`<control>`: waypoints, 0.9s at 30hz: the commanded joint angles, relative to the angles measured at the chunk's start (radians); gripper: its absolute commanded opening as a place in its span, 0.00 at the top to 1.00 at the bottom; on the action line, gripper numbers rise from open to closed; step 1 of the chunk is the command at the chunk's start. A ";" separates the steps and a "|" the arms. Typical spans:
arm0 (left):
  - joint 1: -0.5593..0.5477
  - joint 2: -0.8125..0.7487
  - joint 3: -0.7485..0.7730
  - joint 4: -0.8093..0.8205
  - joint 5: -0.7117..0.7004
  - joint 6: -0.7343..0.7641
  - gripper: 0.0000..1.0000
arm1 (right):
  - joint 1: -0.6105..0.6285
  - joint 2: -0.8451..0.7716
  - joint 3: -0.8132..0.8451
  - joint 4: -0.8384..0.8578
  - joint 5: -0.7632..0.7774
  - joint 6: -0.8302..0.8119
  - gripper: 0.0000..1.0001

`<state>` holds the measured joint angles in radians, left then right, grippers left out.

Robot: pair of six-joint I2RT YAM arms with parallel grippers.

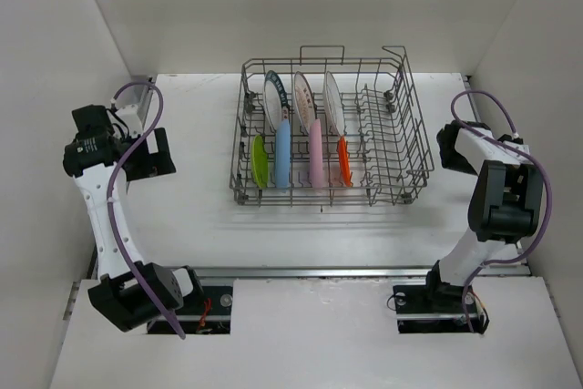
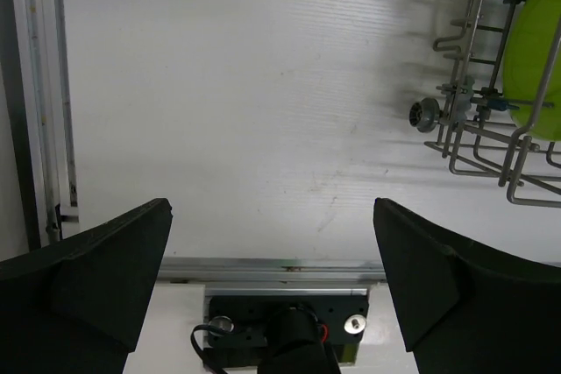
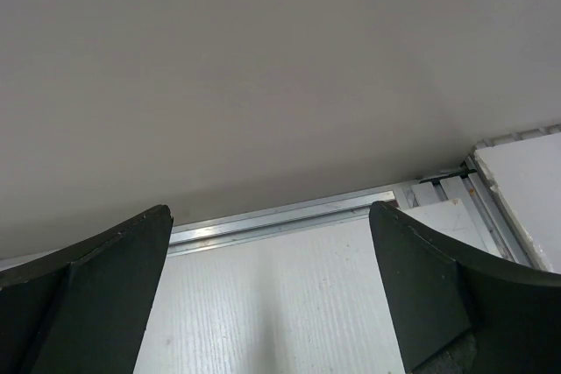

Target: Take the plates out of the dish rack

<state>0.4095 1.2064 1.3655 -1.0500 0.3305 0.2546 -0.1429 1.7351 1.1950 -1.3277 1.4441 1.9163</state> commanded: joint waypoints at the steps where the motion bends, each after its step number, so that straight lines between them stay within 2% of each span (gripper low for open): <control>1: -0.003 -0.044 -0.008 -0.009 0.031 0.014 0.00 | 0.005 -0.011 0.006 -0.056 0.039 0.020 0.00; 4: -0.003 -0.044 -0.008 0.001 0.007 -0.050 0.00 | 0.005 -0.011 0.006 -0.056 0.039 0.020 0.00; 8: -0.003 -0.044 0.098 -0.030 -0.006 -0.147 0.00 | 0.005 -0.031 -0.003 -0.056 0.039 0.020 0.00; 10: -0.003 -0.034 0.170 -0.056 0.022 -0.108 0.00 | 0.005 -0.066 -0.003 -0.056 0.039 0.020 0.00; 13: -0.003 -0.034 0.194 -0.056 0.076 0.003 0.00 | 0.005 -0.143 0.037 -0.056 0.071 -0.045 0.00; 15: -0.041 -0.012 0.236 -0.077 0.040 0.037 0.00 | 0.005 -0.169 0.092 -0.056 0.081 -0.126 0.00; 17: -0.095 0.048 0.295 -0.128 -0.010 0.061 0.00 | 0.005 -0.198 0.135 -0.056 0.090 -0.180 0.00; 18: -0.162 0.070 0.361 -0.154 -0.072 0.061 0.00 | 0.005 -0.209 0.161 -0.056 0.090 -0.216 0.00; 20: -0.233 0.108 0.424 -0.226 -0.122 0.075 0.00 | 0.005 -0.247 0.246 -0.056 0.052 -0.249 0.00; 21: -0.303 0.142 0.485 -0.246 -0.142 0.075 0.00 | 0.005 -0.258 0.276 -0.056 0.052 -0.270 0.00; 24: -0.395 0.186 0.570 -0.283 -0.136 0.060 0.00 | 0.054 -0.282 0.397 -0.056 0.052 -0.384 0.00; 25: -0.459 0.197 0.611 -0.283 -0.110 0.045 0.00 | 0.074 -0.282 0.426 -0.056 0.061 -0.457 0.00; 27: -0.536 0.220 0.638 -0.283 -0.101 0.032 0.00 | 0.159 -0.282 0.486 -0.018 0.071 -0.549 0.00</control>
<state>-0.0422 1.4281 1.9320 -1.2732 0.2222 0.2932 -0.0753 1.4731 1.5970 -1.3342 1.4651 1.5520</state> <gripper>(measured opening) 0.997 0.999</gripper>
